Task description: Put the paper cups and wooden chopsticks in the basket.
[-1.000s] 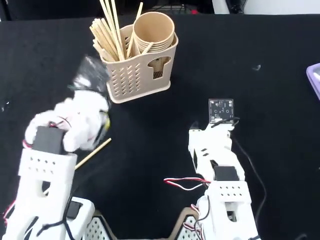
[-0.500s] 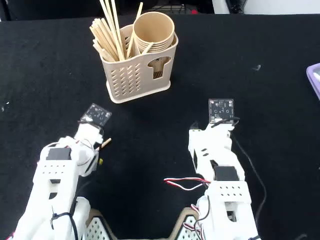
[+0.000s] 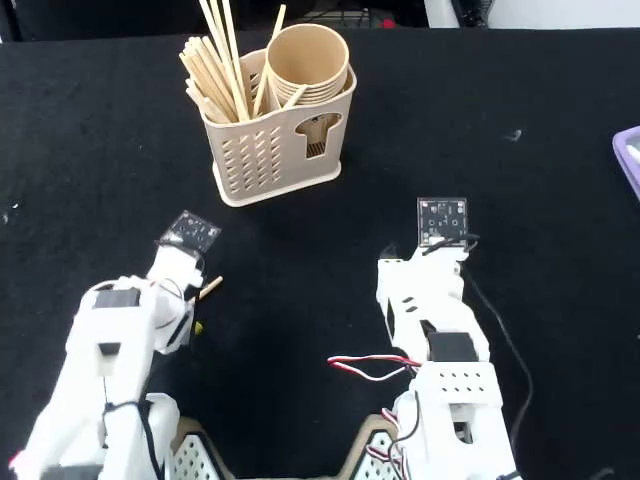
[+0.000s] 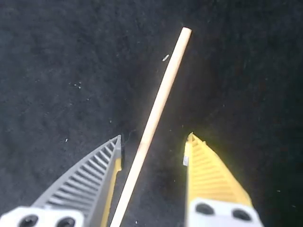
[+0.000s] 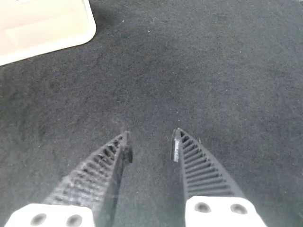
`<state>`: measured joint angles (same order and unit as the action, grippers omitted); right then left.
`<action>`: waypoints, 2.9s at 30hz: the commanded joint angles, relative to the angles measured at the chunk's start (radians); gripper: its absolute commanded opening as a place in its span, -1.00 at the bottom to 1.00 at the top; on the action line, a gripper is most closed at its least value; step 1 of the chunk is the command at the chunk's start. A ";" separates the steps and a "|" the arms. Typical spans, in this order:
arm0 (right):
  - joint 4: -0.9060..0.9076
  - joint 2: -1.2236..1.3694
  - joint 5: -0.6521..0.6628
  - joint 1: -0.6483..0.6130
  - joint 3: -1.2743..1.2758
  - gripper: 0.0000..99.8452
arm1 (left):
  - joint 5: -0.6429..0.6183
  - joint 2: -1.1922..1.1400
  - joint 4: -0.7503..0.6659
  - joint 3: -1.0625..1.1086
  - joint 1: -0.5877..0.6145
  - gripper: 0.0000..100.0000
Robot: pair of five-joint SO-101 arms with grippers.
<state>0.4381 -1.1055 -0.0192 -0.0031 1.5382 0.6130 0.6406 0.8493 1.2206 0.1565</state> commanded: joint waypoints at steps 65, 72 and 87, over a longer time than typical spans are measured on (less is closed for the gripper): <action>-0.026 -0.021 0.011 -0.015 -0.027 -0.70 | -0.071 -0.249 0.655 -1.003 -0.005 -0.94; -0.028 -0.021 0.011 -0.015 -0.027 -0.70 | -0.572 0.041 0.350 -1.073 -0.005 -0.94; -0.028 -0.021 0.011 -0.015 -0.025 -0.70 | -1.011 0.068 -0.499 -0.924 -0.234 -0.94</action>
<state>0.4381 -1.1055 -0.0192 -0.0031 1.5382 -0.3782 0.7142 0.5102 0.2954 -0.0353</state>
